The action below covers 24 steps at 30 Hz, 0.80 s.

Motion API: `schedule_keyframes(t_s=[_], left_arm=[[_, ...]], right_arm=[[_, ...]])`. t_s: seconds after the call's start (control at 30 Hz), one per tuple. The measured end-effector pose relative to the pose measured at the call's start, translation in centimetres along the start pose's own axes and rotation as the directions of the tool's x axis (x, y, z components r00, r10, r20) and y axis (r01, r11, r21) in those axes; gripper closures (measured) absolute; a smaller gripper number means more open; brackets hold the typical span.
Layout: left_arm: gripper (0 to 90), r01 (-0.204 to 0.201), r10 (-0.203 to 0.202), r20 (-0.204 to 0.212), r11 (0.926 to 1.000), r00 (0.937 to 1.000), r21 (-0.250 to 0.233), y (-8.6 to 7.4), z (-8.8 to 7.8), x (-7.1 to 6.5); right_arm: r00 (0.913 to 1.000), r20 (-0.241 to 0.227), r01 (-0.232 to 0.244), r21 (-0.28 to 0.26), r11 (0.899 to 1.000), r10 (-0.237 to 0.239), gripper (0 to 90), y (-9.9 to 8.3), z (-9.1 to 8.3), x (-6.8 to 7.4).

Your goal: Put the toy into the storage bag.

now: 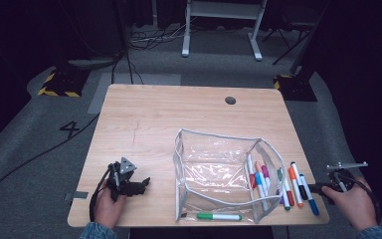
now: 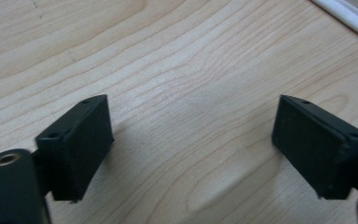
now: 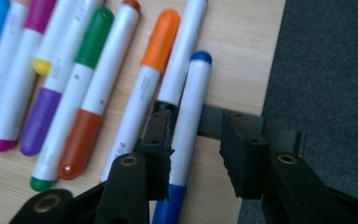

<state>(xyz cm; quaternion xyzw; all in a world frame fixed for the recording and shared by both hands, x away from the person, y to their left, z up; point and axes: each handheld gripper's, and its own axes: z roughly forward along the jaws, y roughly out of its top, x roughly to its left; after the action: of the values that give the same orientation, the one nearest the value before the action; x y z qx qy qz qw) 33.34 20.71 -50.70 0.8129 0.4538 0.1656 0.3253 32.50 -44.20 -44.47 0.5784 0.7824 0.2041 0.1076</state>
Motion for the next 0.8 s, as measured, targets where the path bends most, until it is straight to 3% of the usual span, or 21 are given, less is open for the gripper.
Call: schedule_keyframes(t_s=[0.1, 0.27, 0.43, 0.5, 0.6, 0.8], left_arm=[[0.0, 0.01, -0.01, -0.011, 0.9997, 0.9999, 0.024, 0.1, 0.2, 0.1], [0.0, 0.01, -0.009, -0.011, 0.9997, 0.9999, 0.024, 0.1, 0.2, 0.1], [0.0, 0.01, -0.009, -0.011, 0.9997, 0.9999, 0.024, 0.1, 0.2, 0.1], [0.0, 0.009, -0.009, -0.011, 0.9997, 0.9999, 0.024, 0.1, 0.2, 0.1], [0.0, 0.01, -0.009, -0.011, 0.9997, 0.9999, 0.024, 0.1, 0.2, 0.1], [0.0, 0.01, -0.009, -0.011, 0.9997, 0.9999, 0.024, 0.1, 0.2, 0.1]], right_arm=[[0.9998, -0.007, -0.021, 0.023, 1.0, 0.021, 63.9, -0.6, 0.9, -0.1], [0.9996, -0.001, -0.027, 0.045, 0.999, 0.027, 65.3, -0.8, 1.7, 0.0], [0.9993, 0.024, -0.029, 0.062, 0.998, 0.027, 70.7, -0.8, 2.1, 0.4], [0.9991, 0.018, -0.04, 0.063, 0.997, 0.039, 76.6, -0.7, 2.1, 0.6], [0.9988, 0.025, -0.044, 0.068, 0.997, 0.043, 76.7, -0.7, 2.1, 0.8], [0.9984, -0.005, -0.056, 0.013, 0.998, 0.056, 76.8, -0.2, 0.5, 0.9]])
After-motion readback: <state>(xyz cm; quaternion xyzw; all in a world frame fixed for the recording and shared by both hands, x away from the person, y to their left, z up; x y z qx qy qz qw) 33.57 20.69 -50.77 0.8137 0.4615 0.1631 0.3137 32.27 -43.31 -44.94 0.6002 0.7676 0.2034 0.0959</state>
